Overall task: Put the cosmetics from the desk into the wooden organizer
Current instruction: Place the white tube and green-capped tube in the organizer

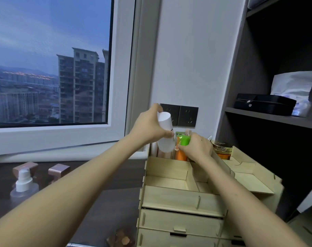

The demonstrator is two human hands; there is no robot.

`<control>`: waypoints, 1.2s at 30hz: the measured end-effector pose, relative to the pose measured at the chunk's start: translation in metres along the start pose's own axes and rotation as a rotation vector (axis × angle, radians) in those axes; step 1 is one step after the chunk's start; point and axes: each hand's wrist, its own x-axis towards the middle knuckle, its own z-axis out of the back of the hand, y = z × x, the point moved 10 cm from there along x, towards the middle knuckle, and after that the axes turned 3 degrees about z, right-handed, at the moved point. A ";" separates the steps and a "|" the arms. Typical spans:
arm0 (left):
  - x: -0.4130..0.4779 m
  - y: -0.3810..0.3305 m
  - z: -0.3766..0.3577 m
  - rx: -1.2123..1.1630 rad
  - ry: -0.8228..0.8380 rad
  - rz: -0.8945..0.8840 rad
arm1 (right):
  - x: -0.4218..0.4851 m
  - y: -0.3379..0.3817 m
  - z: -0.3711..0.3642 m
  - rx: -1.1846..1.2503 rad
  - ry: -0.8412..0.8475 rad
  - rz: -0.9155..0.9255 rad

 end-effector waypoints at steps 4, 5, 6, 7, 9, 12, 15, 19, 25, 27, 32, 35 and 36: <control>0.010 -0.011 -0.024 0.067 0.058 -0.040 | 0.001 0.002 -0.001 0.024 0.015 0.031; 0.012 -0.011 -0.031 0.083 0.075 -0.043 | 0.002 -0.001 -0.002 0.043 0.031 0.020; 0.015 -0.011 -0.038 0.096 0.090 -0.044 | 0.003 -0.003 -0.003 0.066 0.045 0.006; 0.017 -0.011 -0.044 0.108 0.102 -0.043 | 0.004 -0.005 -0.005 0.084 0.058 -0.009; 0.021 -0.009 -0.055 0.127 0.123 -0.037 | 0.003 -0.007 -0.006 0.094 0.071 -0.019; 0.025 -0.003 -0.069 0.147 0.152 -0.015 | 0.002 -0.005 -0.005 0.080 0.068 -0.006; 0.029 0.001 -0.077 0.166 0.156 -0.002 | 0.001 -0.006 -0.006 0.090 0.075 -0.005; 0.032 0.005 -0.077 0.209 0.126 -0.001 | 0.000 -0.004 -0.005 0.145 0.070 0.006; 0.025 0.004 -0.088 0.311 0.171 -0.059 | -0.001 -0.001 -0.002 0.139 0.061 0.025; 0.026 0.005 -0.090 0.346 0.171 -0.062 | -0.001 0.001 -0.001 0.130 0.058 0.036; 0.026 0.011 -0.095 0.560 0.179 -0.083 | -0.002 0.004 -0.001 0.117 0.062 0.053; 0.022 0.011 -0.102 0.589 0.191 -0.128 | -0.003 0.004 0.002 0.109 0.053 0.051; 0.021 0.010 -0.104 0.607 0.191 -0.143 | -0.004 0.003 0.003 0.111 0.048 0.049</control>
